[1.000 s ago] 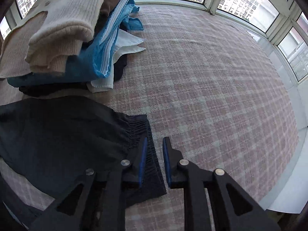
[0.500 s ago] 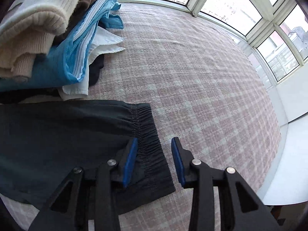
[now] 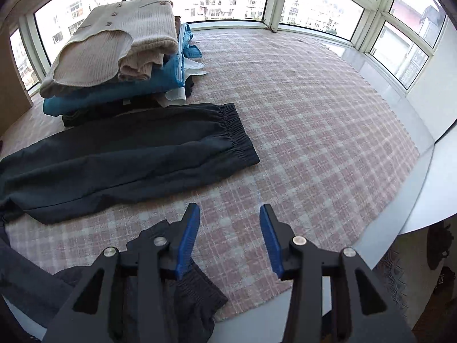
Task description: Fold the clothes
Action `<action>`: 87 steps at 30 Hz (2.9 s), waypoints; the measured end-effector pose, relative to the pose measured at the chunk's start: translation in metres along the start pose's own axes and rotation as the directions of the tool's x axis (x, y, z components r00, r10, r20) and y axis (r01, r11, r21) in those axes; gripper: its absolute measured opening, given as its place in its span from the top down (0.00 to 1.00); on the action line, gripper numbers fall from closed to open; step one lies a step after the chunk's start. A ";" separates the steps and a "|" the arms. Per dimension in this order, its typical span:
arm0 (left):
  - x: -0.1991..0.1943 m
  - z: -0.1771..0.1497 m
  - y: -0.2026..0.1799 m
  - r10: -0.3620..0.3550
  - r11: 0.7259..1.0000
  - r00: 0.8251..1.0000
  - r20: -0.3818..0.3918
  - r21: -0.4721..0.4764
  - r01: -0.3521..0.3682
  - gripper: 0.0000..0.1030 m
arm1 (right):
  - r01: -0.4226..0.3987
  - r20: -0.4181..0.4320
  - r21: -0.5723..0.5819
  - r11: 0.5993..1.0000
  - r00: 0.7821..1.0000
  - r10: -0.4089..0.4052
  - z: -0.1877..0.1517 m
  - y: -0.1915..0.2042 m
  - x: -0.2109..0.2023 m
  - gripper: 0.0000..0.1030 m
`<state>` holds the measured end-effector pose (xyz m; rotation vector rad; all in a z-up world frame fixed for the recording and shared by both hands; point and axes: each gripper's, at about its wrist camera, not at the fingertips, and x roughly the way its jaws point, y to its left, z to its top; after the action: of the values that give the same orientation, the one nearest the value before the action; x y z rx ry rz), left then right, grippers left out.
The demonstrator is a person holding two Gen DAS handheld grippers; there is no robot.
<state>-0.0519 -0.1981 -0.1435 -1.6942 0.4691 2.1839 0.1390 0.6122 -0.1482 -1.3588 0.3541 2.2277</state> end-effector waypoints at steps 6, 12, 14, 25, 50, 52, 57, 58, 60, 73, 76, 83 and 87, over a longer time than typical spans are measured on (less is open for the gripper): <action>0.028 -0.053 0.035 -0.023 0.989 1.000 -0.005 -0.149 0.022 0.74 | -0.051 -0.128 0.114 0.992 0.990 0.066 -0.057 0.004 0.007 0.58; 0.053 -0.046 0.046 0.000 0.993 1.000 -0.013 -0.114 -0.002 0.74 | -0.100 -0.122 0.129 0.987 0.986 0.116 -0.063 0.021 -0.011 0.58; 0.060 -0.044 0.039 0.003 0.996 1.000 -0.020 -0.085 -0.004 0.75 | -0.098 -0.121 0.131 0.986 0.986 0.114 -0.066 0.022 -0.016 0.58; 0.061 -0.041 0.023 -0.016 0.999 0.999 -0.032 -0.050 0.014 0.99 | -0.050 -0.115 0.043 0.998 0.992 0.055 -0.052 0.022 -0.021 0.58; 0.058 -0.050 -0.017 0.016 0.998 0.998 -0.069 -0.054 -0.019 0.98 | -0.082 -0.107 0.044 0.996 0.990 0.086 -0.070 0.012 0.003 0.76; 0.058 -0.052 -0.020 0.019 0.998 0.997 -0.069 -0.055 -0.023 0.98 | -0.074 -0.064 0.087 0.993 0.995 0.080 -0.068 0.001 -0.009 0.76; 0.054 -0.058 -0.027 0.032 0.996 0.998 -0.056 -0.076 -0.036 0.93 | 0.096 -0.049 0.212 0.972 0.995 -0.088 -0.066 -0.049 -0.033 0.78; 0.051 -0.061 -0.026 0.043 0.995 0.998 -0.052 -0.090 -0.047 0.90 | 0.107 -0.065 0.232 0.967 0.993 -0.094 -0.067 -0.057 -0.032 0.78; 0.044 -0.069 -0.023 0.057 0.990 0.998 -0.037 -0.127 -0.061 0.75 | 0.117 -0.093 0.216 0.969 0.991 -0.099 -0.072 -0.060 -0.025 0.78; 0.006 -0.093 -0.024 -0.155 0.965 0.988 0.011 -0.212 0.154 0.72 | 0.076 -0.087 0.178 0.981 0.994 -0.061 -0.064 -0.041 -0.033 0.78; 0.028 -0.082 -0.023 -0.155 0.965 0.988 -0.022 -0.218 0.146 0.72 | 0.051 -0.085 0.189 0.981 0.996 -0.035 -0.062 -0.042 -0.034 0.78; 0.068 -0.062 -0.017 -0.183 0.942 0.983 -0.027 -0.291 0.167 0.74 | 0.040 -0.090 0.158 0.987 0.996 -0.026 -0.063 -0.037 -0.035 0.78; 0.067 -0.061 -0.017 -0.195 0.929 0.980 0.025 -0.315 0.193 0.98 | 0.033 -0.082 0.159 0.987 0.996 -0.020 -0.065 -0.041 -0.038 0.78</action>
<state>-0.0073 -0.2066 -0.2243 -1.8168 -0.0550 2.1953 0.2244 0.6058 -0.1434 -1.3614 0.5288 2.0783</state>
